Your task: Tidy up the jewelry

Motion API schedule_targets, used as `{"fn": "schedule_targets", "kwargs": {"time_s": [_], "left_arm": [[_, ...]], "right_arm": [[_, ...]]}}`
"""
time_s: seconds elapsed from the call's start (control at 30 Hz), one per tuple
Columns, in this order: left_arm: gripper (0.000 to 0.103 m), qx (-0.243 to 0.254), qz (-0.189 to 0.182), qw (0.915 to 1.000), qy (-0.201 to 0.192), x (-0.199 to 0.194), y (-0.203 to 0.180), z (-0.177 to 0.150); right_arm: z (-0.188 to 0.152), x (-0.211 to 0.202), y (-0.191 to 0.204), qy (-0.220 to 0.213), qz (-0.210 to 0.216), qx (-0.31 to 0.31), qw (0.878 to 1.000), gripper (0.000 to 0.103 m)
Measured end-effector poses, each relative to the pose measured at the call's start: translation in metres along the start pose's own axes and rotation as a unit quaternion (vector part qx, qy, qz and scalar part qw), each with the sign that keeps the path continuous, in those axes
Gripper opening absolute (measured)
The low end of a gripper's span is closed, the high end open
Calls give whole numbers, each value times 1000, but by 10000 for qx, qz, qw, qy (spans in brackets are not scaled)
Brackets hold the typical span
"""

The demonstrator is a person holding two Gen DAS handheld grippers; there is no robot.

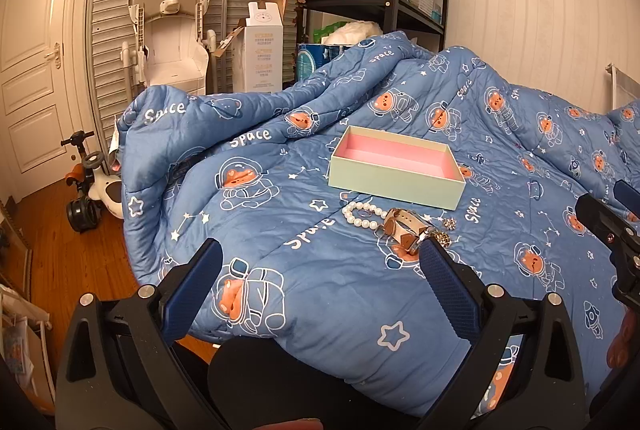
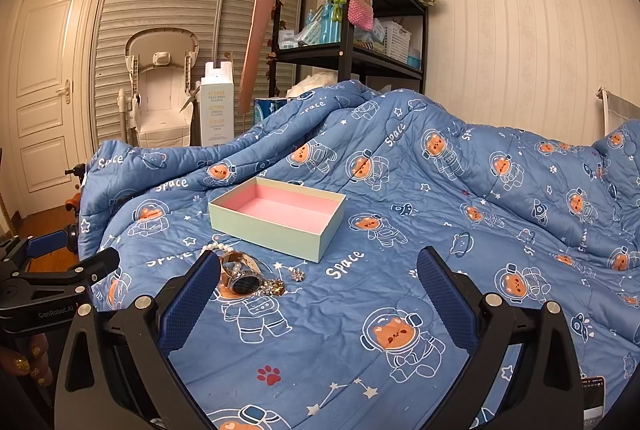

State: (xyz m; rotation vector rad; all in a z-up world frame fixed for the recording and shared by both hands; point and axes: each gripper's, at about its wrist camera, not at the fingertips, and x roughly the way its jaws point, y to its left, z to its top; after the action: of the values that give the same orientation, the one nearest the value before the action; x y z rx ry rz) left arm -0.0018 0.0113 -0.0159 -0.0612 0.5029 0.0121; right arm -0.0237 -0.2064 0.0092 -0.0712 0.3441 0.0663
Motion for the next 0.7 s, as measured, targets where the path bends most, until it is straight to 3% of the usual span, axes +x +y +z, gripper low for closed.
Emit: {"fn": "schedule_targets", "kwargs": {"time_s": [0.7], "left_arm": [[97,-6,13,10000,44,4,8,-3]], "right_arm": [[-1,3,3,43,-3,-20,10000,96]]}}
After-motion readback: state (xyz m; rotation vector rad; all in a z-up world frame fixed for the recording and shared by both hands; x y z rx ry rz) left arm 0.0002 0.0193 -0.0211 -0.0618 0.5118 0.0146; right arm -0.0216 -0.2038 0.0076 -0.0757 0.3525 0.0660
